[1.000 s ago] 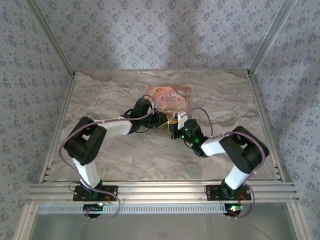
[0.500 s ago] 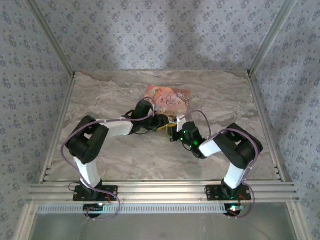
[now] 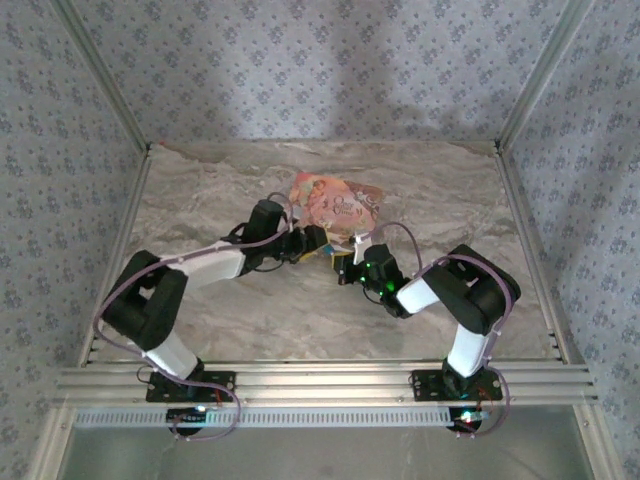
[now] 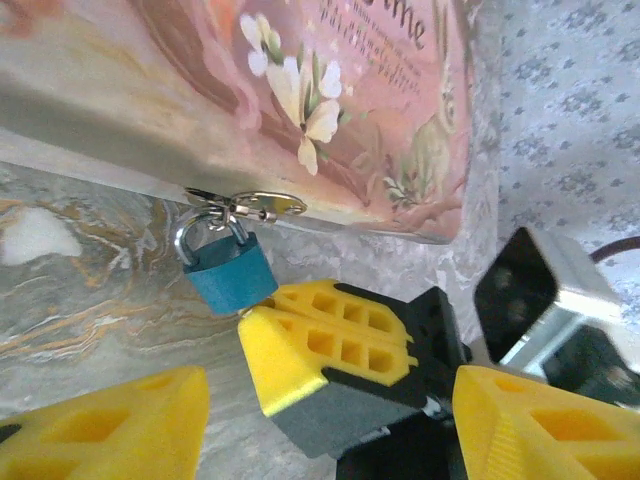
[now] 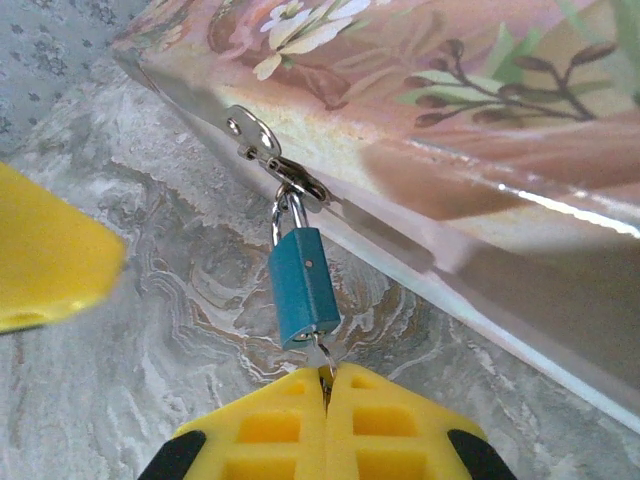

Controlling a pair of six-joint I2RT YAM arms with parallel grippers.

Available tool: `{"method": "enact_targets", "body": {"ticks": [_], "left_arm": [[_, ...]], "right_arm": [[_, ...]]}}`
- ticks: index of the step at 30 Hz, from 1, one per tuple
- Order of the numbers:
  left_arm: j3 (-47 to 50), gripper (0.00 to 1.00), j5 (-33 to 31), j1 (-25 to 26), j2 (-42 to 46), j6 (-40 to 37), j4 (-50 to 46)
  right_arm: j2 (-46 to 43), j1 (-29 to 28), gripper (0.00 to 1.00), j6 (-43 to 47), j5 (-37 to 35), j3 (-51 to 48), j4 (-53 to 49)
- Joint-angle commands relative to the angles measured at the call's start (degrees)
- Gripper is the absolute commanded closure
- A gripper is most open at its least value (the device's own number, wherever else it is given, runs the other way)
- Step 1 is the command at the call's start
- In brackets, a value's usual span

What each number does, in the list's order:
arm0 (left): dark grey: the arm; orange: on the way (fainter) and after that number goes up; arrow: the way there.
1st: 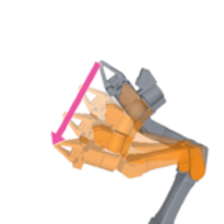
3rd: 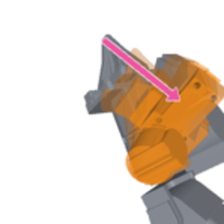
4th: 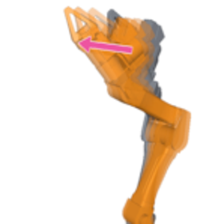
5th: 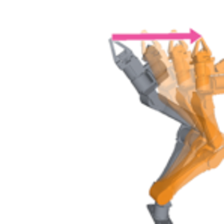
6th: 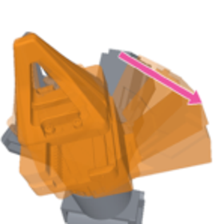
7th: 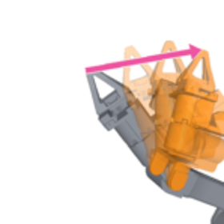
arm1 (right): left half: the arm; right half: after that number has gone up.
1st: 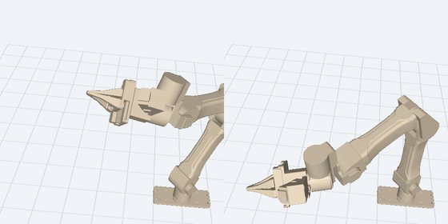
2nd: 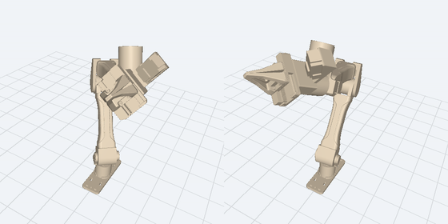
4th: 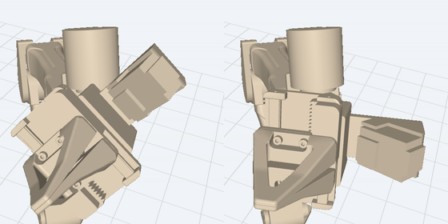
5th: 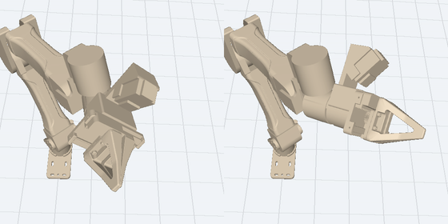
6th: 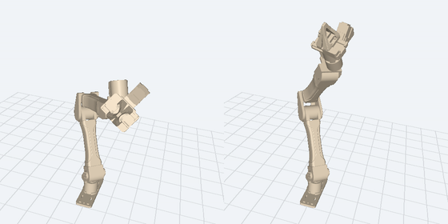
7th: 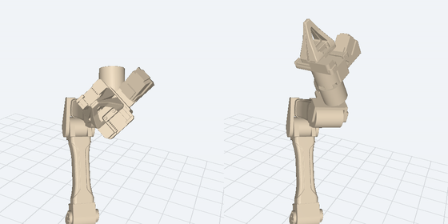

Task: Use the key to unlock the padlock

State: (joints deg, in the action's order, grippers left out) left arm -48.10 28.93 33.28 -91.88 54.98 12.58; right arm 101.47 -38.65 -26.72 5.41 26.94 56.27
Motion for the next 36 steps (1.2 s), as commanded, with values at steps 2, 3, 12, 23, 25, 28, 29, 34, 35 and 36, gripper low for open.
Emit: {"method": "enact_targets", "body": {"ticks": [2, 3, 12, 23, 25, 28, 29, 34, 35, 36], "left_arm": [[6.32, 0.32, -0.97, -1.45, 2.87, 3.77, 9.66], [7.59, 0.32, -1.06, -1.53, 2.84, 5.17, 12.63], [14.23, 0.36, -1.32, -1.55, -3.24, 16.16, 33.84], [14.7, 0.47, -1.15, -1.15, -10.11, 20.59, 41.64], [14.57, 0.49, -1.23, -0.87, -10.97, 21.16, 42.62], [14.05, 0.5, -1.04, -0.46, -12.3, 22.04, 43.91], [13.81, 0.51, -1.07, -0.39, -12.68, 22.21, 44.1], [12.84, 0.52, -1.06, 0.08, -14.32, 22.8, 44.89], [12.64, 0.53, -1.07, 0.14, -14.6, 22.93, 45.05], [12.52, 0.53, -1.09, 0.14, -14.84, 22.98, 45.28]], "right_arm": [[-0.02, -0.35, 1.0, -6.45, 2.33, 1.71, 0.07], [-0.11, -0.33, 1.0, -7.57, 2.56, 1.76, -0.13], [-2.16, -0.69, 1.0, -15.98, 4.06, 3.18, -4.24], [-3.21, -0.98, 1.0, -21.75, 4.78, 4.3, -6.52], [-3.2, -0.97, 1.0, -22.32, 4.95, 4.61, -6.61], [-3.37, -0.96, 1.0, -22.89, 5.14, 4.94, -6.71], [-3.45, -0.93, 1.0, -23.1, 5.27, 5.02, -6.83], [-3.51, -0.86, 1.0, -23.79, 5.26, 5.06, -6.79], [-3.44, -0.87, 1.0, -23.78, 5.23, 5.14, -6.86], [-3.43, -0.86, 1.0, -23.76, 5.27, 5.23, -6.92]]}}
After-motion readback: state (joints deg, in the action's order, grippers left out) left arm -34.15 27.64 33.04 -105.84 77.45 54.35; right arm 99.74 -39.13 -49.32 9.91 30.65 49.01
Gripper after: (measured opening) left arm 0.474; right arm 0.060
